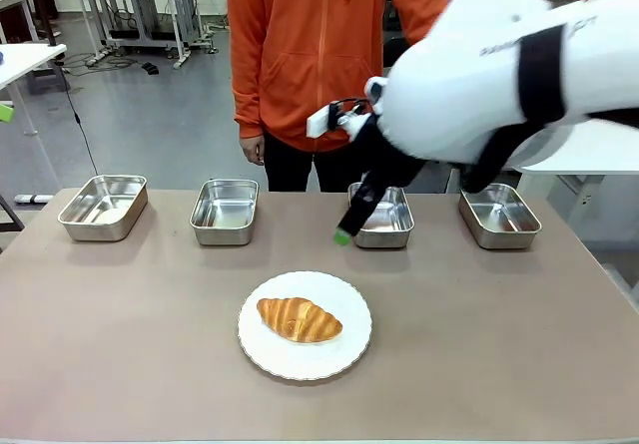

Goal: Place the bread in the container.
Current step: Place the Butter Roll into the Airtight Container indicated by the human.

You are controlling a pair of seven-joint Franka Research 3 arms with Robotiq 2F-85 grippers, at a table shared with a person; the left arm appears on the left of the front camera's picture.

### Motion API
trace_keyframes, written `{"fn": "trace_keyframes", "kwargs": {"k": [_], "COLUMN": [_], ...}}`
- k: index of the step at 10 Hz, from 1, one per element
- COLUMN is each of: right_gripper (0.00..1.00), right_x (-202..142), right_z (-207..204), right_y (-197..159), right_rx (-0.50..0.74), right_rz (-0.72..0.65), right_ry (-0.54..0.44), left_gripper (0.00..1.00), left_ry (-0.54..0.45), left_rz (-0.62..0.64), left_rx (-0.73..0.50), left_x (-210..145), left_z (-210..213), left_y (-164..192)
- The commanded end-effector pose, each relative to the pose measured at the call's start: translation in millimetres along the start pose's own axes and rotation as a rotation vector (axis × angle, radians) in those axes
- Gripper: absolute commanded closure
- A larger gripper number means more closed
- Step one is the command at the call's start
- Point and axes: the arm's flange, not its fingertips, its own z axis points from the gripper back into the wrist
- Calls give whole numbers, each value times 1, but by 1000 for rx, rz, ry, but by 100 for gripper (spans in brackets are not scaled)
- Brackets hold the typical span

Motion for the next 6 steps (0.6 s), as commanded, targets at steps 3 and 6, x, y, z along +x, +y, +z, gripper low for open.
{"fn": "trace_keyframes", "kwargs": {"k": [3, 6], "right_gripper": [0, 0], "right_x": [57, 66], "right_z": [-45, -79], "right_y": [24, 42], "right_rx": [-21, -25], "right_rz": [-49, 4], "right_ry": [132, 194], "left_gripper": [0, 0], "left_ry": [-3, -3], "left_rz": [-4, -4], "left_rx": [1, 1], "left_x": [1, 1], "left_z": [2, 2], "left_y": [0, 0]}}
